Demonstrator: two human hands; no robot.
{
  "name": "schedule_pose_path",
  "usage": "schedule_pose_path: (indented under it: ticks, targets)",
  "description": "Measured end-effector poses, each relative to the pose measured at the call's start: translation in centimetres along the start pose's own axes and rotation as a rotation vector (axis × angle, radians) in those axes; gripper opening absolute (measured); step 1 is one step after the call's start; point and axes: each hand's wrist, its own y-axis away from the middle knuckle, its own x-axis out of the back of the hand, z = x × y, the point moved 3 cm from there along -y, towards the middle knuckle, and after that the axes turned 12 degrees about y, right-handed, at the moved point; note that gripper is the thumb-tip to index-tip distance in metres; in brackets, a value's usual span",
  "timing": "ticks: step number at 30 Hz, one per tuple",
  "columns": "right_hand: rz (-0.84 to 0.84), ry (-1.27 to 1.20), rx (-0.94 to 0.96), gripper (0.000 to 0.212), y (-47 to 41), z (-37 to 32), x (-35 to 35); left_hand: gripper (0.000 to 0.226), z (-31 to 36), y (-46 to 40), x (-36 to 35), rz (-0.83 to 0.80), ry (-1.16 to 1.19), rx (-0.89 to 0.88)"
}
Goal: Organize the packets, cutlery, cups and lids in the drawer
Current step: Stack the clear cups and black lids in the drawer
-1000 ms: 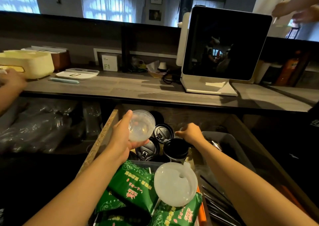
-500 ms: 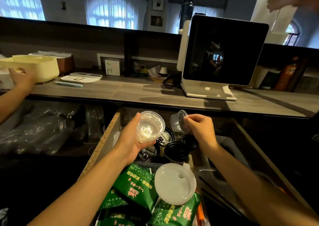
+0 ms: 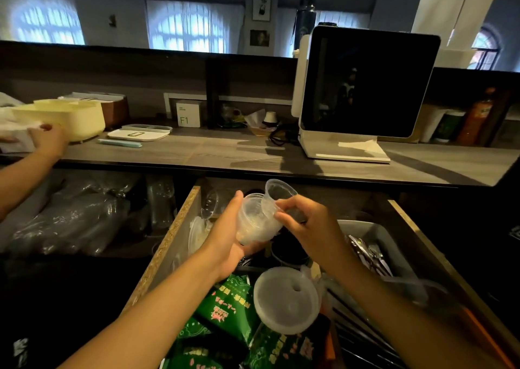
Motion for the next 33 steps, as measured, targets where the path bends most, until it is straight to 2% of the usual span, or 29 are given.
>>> schedule_pose_path:
  ticks: [4,7,10,13,17,19,21,24,28,30,33]
  targets:
    - [-0.158,0.089,0.093,0.02,0.1,-0.1,-0.8,0.055,-0.4,0.0,-0.2,-0.052,-0.037,0.025]
    - [-0.191,0.143,0.14,0.028,0.1,-0.3,-0.9,0.056,-0.6,0.1,-0.4,-0.087,-0.05,0.027]
    - [-0.219,0.189,0.207,0.046,0.3,-0.7,-0.9,0.067,-0.7,0.1,-0.4,-0.106,-0.066,0.021]
    - [-0.249,0.25,0.278,0.05,0.6,-1.1,-0.8,0.071,-0.9,0.1,-0.4,-0.122,-0.088,0.023]
    - [-0.27,0.261,0.313,0.051,0.7,-1.3,-0.6,0.044,-1.0,0.2,-0.5,-0.155,-0.058,0.051]
    - [-0.234,0.121,0.25,0.047,0.7,-1.2,-0.6,0.038,-1.0,0.2,-0.5,-0.143,-0.057,0.041]
    - [-0.09,-0.064,0.106,0.04,0.7,-1.0,-0.3,0.037,-0.7,0.3,-0.6,-0.141,-0.061,0.012]
    - [0.099,-0.201,-0.14,0.03,0.4,-0.8,0.2,0.042,-0.4,0.6,-0.9,-0.191,-0.069,-0.026]
    - [0.009,-0.526,-0.421,0.029,0.2,-0.8,-0.6,0.055,-0.4,0.9,-1.3,-0.333,-0.051,-0.126]
    - [-0.079,-0.706,-0.527,0.051,0.6,-1.4,-1.2,0.06,-0.5,0.9,-1.4,-0.385,-0.044,-0.159]
    - [-0.1,-0.782,-0.554,0.063,0.7,-2.1,-2.2,0.067,-0.7,1.1,-1.4,-0.402,-0.08,-0.199]
